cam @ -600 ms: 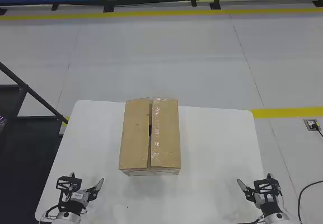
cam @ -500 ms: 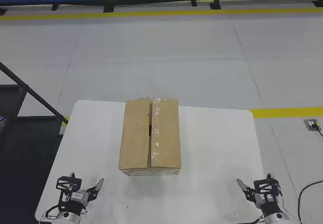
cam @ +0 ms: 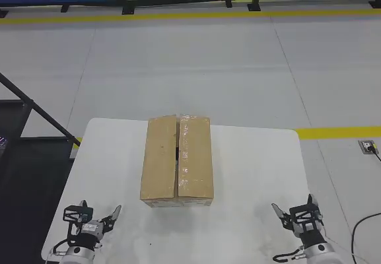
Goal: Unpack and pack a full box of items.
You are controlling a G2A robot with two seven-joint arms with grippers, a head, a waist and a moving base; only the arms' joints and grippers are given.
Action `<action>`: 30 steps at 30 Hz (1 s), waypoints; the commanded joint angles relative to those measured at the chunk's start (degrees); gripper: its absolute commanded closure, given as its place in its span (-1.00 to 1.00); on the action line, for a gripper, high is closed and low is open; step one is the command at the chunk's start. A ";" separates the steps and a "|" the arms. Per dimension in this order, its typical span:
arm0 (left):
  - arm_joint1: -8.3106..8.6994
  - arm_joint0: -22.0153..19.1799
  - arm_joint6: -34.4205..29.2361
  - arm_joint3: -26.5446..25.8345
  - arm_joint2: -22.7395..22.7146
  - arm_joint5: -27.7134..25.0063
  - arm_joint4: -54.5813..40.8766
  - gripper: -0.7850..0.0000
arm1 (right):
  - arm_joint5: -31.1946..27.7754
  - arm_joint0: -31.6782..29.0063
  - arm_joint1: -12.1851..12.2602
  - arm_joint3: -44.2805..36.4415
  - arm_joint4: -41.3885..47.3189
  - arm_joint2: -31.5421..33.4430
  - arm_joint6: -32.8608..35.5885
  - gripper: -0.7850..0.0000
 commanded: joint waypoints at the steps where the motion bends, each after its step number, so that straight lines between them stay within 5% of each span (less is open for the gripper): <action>1: -0.19 -0.83 1.00 0.42 0.10 0.17 -1.78 -1.00 | 0.26 0.80 -0.09 -1.36 -1.22 -0.75 -0.10 -1.00; 8: -0.98 -4.39 3.27 1.22 -0.76 3.71 -9.19 -1.00 | -1.12 3.46 -0.46 -6.41 -4.77 -4.57 -0.57 -1.00; 21: -1.11 -5.05 2.56 1.66 -0.83 3.59 -10.79 -1.00 | -2.20 3.09 -0.47 -7.85 -5.88 -5.07 -0.22 -1.00; 30: -2.54 -12.61 0.34 6.75 2.10 14.15 -15.69 -1.00 | -5.16 4.64 -0.70 -7.83 -9.31 -7.94 -8.75 -1.00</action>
